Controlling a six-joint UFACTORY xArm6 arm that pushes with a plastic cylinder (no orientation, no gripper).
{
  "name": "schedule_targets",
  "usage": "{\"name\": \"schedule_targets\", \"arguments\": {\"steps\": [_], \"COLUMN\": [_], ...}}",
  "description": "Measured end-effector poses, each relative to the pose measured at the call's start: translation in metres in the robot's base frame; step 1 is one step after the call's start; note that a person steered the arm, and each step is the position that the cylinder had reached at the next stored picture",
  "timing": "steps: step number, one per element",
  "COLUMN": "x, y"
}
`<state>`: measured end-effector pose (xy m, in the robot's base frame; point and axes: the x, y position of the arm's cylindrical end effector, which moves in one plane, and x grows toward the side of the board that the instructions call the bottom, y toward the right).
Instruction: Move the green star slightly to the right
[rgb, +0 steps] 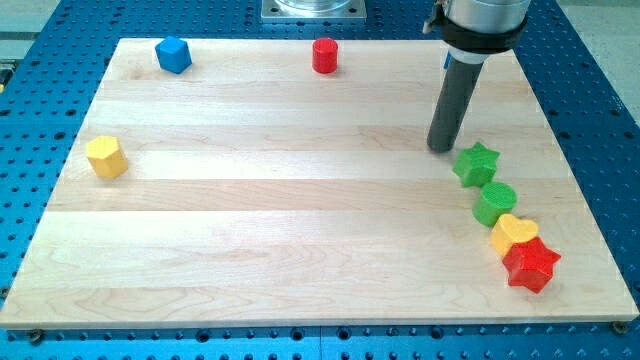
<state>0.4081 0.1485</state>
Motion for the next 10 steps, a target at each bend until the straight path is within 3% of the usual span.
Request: {"name": "schedule_targets", "arguments": {"steps": [2, 3, 4, 5, 6, 7, 8, 10], "x": [0.025, 0.028, 0.076, 0.087, 0.087, 0.072, 0.046, 0.045], "y": [0.034, 0.010, -0.017, 0.016, 0.038, -0.001, 0.000, 0.028]}}
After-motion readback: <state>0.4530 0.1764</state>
